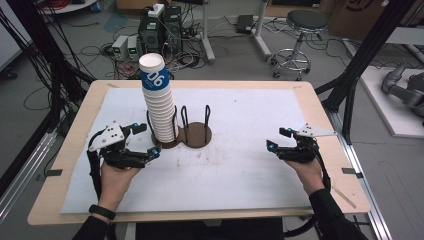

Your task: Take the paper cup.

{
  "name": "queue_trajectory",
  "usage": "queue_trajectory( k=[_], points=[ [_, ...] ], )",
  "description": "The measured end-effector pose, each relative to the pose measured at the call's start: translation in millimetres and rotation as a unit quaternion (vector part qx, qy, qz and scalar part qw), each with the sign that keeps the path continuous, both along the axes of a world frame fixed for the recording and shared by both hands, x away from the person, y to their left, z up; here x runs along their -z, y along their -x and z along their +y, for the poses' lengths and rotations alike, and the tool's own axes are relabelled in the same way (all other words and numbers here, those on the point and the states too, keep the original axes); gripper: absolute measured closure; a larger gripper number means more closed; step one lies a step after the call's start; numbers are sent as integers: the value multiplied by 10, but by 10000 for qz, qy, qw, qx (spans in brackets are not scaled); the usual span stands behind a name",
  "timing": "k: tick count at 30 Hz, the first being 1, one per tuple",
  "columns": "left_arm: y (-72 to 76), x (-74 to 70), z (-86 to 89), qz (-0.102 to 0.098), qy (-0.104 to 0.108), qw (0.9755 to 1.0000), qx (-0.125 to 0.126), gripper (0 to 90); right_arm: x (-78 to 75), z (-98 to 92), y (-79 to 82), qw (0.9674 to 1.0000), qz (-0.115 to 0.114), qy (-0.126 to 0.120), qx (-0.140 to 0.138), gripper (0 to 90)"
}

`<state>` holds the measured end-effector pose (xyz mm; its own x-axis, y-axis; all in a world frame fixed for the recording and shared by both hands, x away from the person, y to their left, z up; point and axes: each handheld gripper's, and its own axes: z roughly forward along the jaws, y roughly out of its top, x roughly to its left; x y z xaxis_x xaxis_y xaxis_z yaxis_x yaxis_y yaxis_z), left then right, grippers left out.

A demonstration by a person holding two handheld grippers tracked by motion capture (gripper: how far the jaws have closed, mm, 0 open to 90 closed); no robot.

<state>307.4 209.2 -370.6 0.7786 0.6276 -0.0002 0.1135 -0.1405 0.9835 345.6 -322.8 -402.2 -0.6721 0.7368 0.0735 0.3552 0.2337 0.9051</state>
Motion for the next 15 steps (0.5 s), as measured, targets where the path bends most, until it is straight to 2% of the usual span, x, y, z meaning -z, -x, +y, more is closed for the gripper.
queue_trajectory(
  k=[9,15],
  points=[
    [-61,-78,24,-40,-18,9998,-170,72,1,9,2,10000,7,16,-11,216],
    [-144,-113,46,-44,55,9995,-313,67,5,19,-2,10000,15,21,-10,216]
  ],
)
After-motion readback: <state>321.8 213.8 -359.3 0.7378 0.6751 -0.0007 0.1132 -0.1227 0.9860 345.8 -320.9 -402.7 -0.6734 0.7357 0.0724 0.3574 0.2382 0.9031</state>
